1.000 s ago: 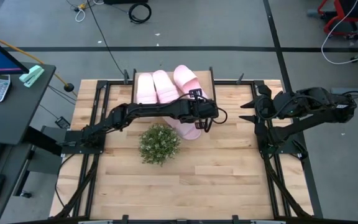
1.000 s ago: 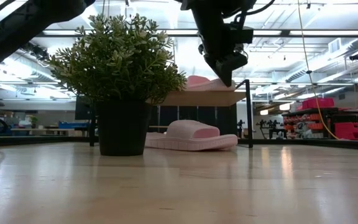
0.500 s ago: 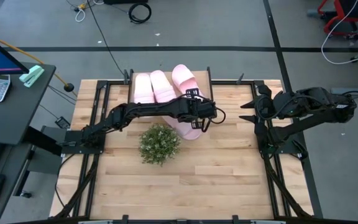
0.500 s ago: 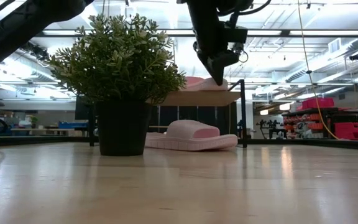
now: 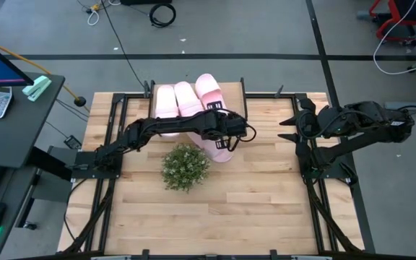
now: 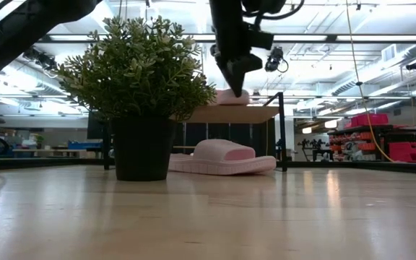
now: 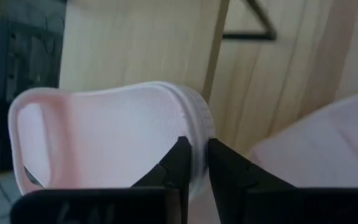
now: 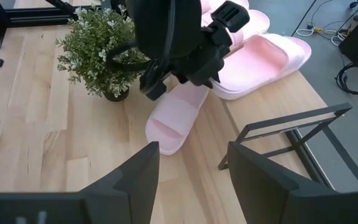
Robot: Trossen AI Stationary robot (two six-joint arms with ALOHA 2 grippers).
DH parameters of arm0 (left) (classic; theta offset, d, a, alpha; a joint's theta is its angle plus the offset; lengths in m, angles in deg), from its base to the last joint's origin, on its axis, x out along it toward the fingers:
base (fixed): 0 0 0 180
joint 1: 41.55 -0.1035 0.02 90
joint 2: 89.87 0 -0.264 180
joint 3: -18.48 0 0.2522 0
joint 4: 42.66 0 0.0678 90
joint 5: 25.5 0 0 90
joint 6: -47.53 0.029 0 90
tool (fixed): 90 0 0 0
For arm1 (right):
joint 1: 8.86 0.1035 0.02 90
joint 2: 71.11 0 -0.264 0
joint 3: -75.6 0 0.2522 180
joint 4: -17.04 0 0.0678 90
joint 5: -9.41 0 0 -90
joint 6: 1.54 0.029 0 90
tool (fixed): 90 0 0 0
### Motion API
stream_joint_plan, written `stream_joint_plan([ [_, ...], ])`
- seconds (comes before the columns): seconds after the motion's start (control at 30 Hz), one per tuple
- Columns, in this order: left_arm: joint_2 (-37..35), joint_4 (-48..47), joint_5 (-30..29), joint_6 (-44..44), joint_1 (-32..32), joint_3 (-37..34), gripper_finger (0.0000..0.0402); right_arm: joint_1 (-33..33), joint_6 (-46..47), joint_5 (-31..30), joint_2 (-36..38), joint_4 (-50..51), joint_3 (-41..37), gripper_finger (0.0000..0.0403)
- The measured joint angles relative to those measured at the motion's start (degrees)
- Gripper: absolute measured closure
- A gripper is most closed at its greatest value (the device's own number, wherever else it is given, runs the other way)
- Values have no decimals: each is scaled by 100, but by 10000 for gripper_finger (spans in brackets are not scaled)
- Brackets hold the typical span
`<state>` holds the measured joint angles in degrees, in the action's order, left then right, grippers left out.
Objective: Pick and place slides into the shelf
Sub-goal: Put the pink slide on the shelf
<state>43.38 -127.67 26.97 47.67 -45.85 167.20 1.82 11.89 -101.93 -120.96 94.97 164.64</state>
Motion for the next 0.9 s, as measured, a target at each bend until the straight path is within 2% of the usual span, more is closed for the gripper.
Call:
stream_joint_plan([
  [0.17, -4, -358, -1, -465, -3, 0, 342, -1, -1, -4, 0, 0, 0, 206],
  [0.43, -17, -545, 306, -1167, 14, 4, 352, -1, -2, -7, 0, 2, 0, 206],
  [0.9, -40, -801, 367, -1306, 77, 4, 351, -1, -46, -7, 0, 4, 0, 206],
])
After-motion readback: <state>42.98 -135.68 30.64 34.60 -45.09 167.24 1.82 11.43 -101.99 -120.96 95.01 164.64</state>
